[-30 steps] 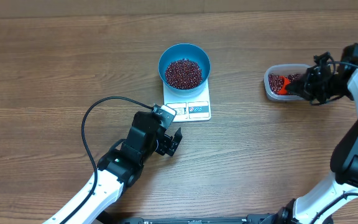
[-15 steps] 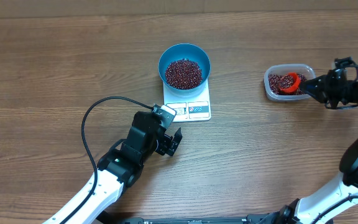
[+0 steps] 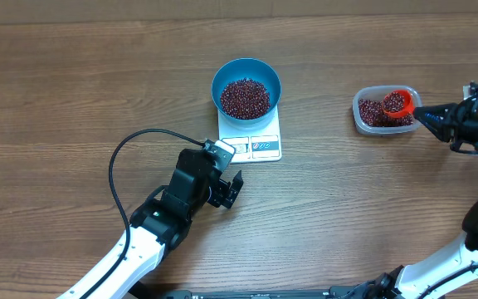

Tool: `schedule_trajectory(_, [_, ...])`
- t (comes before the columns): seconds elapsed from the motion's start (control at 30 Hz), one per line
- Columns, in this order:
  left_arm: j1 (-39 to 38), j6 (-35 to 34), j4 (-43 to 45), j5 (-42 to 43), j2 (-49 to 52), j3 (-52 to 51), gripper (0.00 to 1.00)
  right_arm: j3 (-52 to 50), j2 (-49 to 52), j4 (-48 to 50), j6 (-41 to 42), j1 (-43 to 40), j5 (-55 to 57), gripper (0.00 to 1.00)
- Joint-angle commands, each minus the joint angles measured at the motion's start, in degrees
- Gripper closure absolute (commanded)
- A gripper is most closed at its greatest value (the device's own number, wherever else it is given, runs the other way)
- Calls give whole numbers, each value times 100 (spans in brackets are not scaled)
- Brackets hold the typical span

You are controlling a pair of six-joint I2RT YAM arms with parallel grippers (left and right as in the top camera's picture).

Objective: Scoop item into bowl and weigh 150g on scale
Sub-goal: 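Dip the red scoop into the tub and scoop beans with the right gripper, then carry the filled scoop over the teal bowl and tip it to pour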

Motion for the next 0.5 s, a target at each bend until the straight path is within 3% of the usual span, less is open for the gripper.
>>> schedule_trajectory(0.0, [-26,-79,17,-11,46,-31,0,-31,20,-190,-632,-42,-507,96])
schedule_trajectory(0.47, [-28,-79,17,-11,46,-31,1,-7,11,-782,-1290,525,-1182,96])
